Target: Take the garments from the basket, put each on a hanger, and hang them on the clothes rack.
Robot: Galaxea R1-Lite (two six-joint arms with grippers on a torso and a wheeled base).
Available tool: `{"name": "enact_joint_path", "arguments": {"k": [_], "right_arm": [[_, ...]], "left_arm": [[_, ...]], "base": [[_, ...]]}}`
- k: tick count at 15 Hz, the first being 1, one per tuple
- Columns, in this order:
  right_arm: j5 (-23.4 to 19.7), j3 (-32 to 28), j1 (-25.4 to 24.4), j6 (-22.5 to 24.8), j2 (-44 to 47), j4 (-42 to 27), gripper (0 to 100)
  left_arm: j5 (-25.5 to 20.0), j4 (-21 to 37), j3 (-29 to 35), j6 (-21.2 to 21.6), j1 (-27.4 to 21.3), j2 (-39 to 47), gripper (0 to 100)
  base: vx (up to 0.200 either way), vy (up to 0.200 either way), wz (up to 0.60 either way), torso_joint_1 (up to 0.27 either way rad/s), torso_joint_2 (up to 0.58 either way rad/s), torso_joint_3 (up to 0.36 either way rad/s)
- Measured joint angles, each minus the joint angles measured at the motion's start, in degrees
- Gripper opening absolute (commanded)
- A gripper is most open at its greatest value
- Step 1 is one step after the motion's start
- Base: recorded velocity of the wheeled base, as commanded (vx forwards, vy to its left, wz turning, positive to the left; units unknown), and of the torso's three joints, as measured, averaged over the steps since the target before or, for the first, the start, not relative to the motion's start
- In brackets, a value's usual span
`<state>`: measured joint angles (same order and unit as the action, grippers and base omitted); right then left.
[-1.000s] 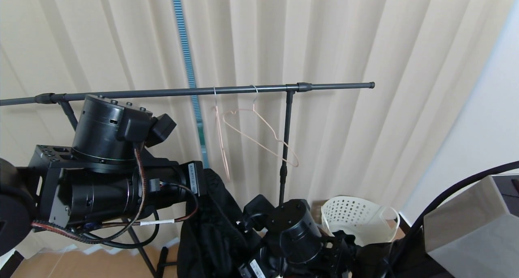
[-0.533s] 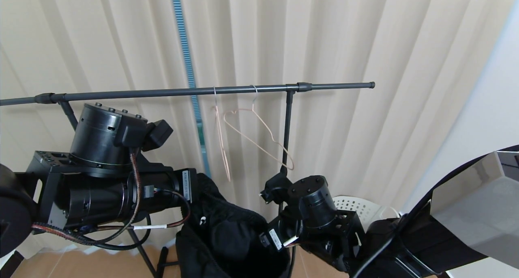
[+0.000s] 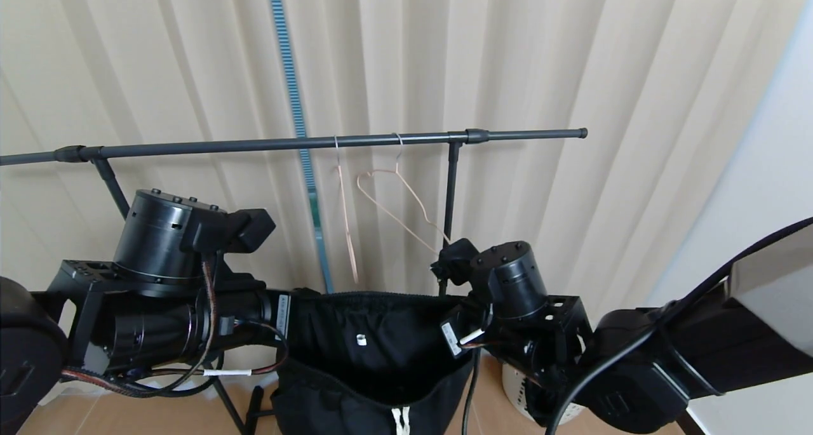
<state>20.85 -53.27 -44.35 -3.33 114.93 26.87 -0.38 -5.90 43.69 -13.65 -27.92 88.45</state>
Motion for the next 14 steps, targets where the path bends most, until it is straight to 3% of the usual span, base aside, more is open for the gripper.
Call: {"name": "enact_joint_path", "arguments": {"k": [3,7,14], "right_arm": [[7.0,-2.4,0.8,0.0,-3.8,-7.4,0],[17.5,-5.2,-1.3,-0.3,-5.9,-13.7,0],[18.2,-6.1,-1.8,-0.5,-6.4,-14.0,0]], "left_arm": [[0.0,-6.9,-4.5,6.4,1.7,2.1,0],[0.1,-14.7,-10.3,9.6,1.9,4.7,0],[0.0,-17.7,-13.0,9.7,0.9,4.7,0]], "base": [[0.0,0.0,0.0,0.0,0.0,0.0],[0.0,0.0,0.0,0.0,0.0,0.0],[0.0,0.0,0.0,0.0,0.0,0.0]]}}
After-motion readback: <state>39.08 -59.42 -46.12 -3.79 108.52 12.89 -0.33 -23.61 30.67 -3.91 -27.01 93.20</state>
